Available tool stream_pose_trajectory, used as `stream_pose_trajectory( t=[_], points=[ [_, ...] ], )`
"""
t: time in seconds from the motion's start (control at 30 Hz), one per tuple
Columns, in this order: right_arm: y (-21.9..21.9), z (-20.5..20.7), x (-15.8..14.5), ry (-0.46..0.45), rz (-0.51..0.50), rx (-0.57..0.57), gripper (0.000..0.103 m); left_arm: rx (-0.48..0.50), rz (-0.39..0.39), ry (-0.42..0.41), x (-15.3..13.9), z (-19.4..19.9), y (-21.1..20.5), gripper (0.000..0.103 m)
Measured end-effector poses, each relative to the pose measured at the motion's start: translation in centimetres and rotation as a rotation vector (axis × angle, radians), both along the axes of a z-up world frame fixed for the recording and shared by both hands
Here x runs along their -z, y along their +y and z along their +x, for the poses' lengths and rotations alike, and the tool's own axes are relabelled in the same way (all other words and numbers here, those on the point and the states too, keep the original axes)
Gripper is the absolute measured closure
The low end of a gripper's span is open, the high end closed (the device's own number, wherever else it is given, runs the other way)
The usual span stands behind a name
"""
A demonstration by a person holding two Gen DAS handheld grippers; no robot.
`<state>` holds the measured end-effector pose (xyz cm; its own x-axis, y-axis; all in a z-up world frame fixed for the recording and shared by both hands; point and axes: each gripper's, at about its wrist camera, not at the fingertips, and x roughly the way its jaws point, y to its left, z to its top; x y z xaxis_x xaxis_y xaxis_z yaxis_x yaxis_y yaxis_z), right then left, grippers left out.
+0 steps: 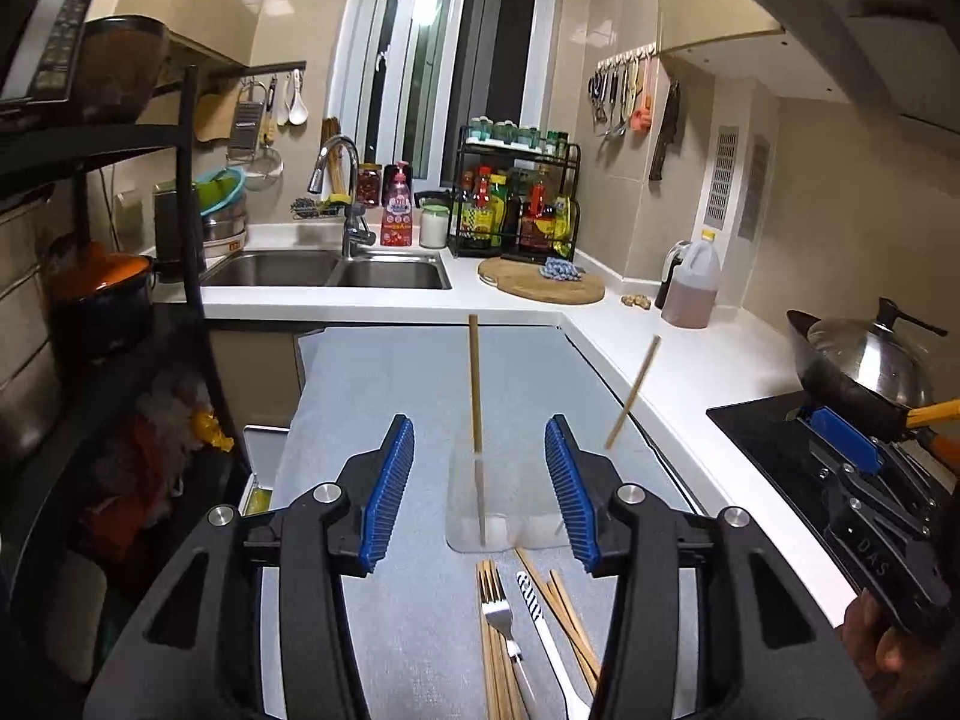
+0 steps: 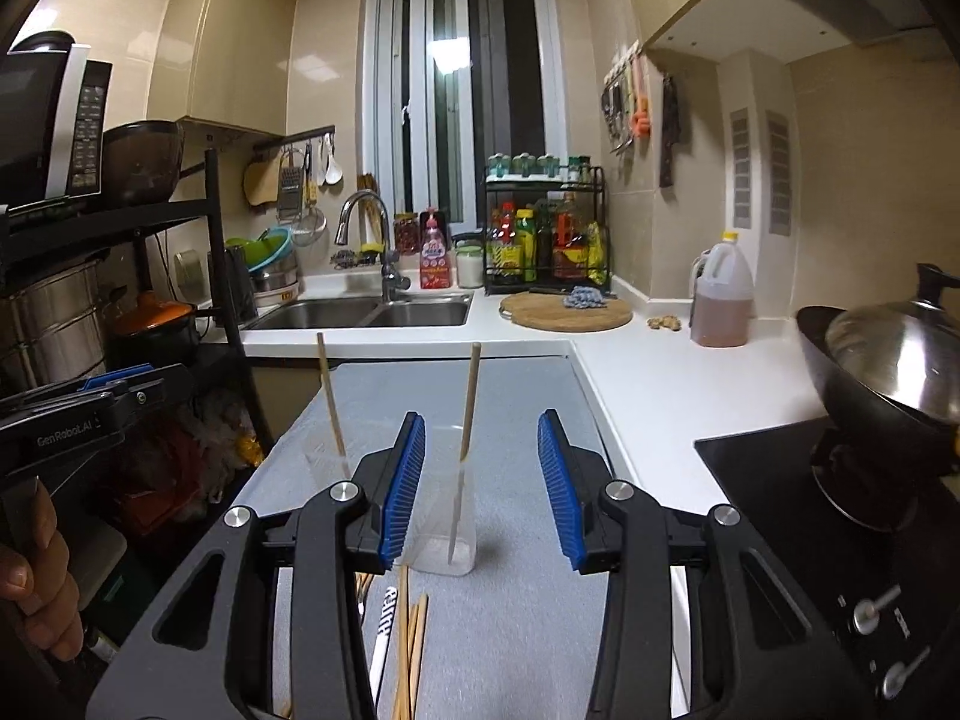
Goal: Organize utensils
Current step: 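Open the left tool over the container while the right tool releases its chopstick there, then return the left tool to grasp another chopstick while the right tool grasps one too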
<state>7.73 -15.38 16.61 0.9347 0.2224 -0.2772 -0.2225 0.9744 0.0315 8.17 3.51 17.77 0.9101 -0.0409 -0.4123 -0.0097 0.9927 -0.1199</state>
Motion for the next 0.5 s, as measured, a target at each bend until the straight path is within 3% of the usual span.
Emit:
stream_pose_trajectory(
  t=[0.3,0.4,0.5],
  points=[
    [-0.8,-4.8,3.6,0.015,0.01,-0.017,0.064,-0.023,0.036,-0.052,5.2,-5.9,-0.8,0.054],
    [-0.9,-5.6,5.2,0.033,0.014,-0.03,0.065,0.001,0.005,-0.003,7.8,-6.9,-0.6,0.055],
    [-1.0,-6.0,7.3,0.066,0.013,-0.037,0.068,-0.006,-0.053,0.071,11.3,-7.4,0.1,0.067]
  ],
)
